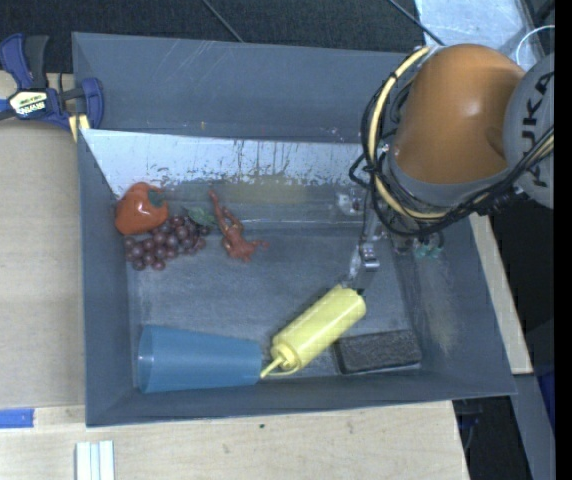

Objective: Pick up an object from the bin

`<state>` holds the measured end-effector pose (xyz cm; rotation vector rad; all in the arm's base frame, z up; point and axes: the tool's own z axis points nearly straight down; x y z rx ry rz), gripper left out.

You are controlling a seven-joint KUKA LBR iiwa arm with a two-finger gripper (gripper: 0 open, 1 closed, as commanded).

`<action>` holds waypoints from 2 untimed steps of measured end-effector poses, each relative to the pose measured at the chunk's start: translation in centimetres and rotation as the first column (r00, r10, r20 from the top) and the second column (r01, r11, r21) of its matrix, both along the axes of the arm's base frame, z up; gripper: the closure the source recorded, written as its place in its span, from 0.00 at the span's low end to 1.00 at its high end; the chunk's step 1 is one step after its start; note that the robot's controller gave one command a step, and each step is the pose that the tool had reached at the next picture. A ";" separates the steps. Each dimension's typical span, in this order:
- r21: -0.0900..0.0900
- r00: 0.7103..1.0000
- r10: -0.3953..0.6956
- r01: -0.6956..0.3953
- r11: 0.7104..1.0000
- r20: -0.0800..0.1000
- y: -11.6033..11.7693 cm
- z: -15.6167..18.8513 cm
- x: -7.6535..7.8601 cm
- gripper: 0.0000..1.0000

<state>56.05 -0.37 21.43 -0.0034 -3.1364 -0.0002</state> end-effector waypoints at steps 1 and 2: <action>0.000 1.000 0.000 0.000 1.000 0.009 0.0 0.5 0.2 0.00; -0.002 0.978 0.208 -0.208 0.978 0.013 0.1 -10.7 -1.8 0.00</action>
Offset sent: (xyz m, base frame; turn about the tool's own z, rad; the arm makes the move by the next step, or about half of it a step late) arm -0.0269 0.0012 -0.1443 -0.2730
